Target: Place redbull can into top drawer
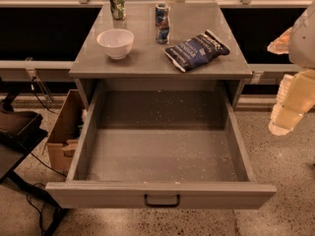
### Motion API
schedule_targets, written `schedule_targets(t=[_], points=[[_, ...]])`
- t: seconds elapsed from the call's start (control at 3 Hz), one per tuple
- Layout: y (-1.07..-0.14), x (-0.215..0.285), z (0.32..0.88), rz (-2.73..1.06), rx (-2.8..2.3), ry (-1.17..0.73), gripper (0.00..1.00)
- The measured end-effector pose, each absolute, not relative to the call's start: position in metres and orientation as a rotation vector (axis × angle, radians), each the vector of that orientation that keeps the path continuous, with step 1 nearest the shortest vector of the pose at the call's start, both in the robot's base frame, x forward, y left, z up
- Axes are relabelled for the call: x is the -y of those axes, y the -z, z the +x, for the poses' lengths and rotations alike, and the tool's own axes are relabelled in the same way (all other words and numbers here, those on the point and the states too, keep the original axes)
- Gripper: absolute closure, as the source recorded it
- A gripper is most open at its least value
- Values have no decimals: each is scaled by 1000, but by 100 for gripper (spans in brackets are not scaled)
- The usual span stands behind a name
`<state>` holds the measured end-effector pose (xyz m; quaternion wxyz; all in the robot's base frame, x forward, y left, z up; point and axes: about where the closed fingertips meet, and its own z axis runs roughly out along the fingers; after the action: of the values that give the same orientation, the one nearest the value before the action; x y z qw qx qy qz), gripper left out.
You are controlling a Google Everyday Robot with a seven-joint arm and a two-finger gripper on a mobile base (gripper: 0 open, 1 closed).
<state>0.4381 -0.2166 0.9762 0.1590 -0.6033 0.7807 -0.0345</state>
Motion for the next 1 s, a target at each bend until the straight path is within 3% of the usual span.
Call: schedule_targets(t=[0.67,1.0], points=[[-978,218,458,-1696,-2149,94,0],[-985,222,517,-1631,-1958,77,0]])
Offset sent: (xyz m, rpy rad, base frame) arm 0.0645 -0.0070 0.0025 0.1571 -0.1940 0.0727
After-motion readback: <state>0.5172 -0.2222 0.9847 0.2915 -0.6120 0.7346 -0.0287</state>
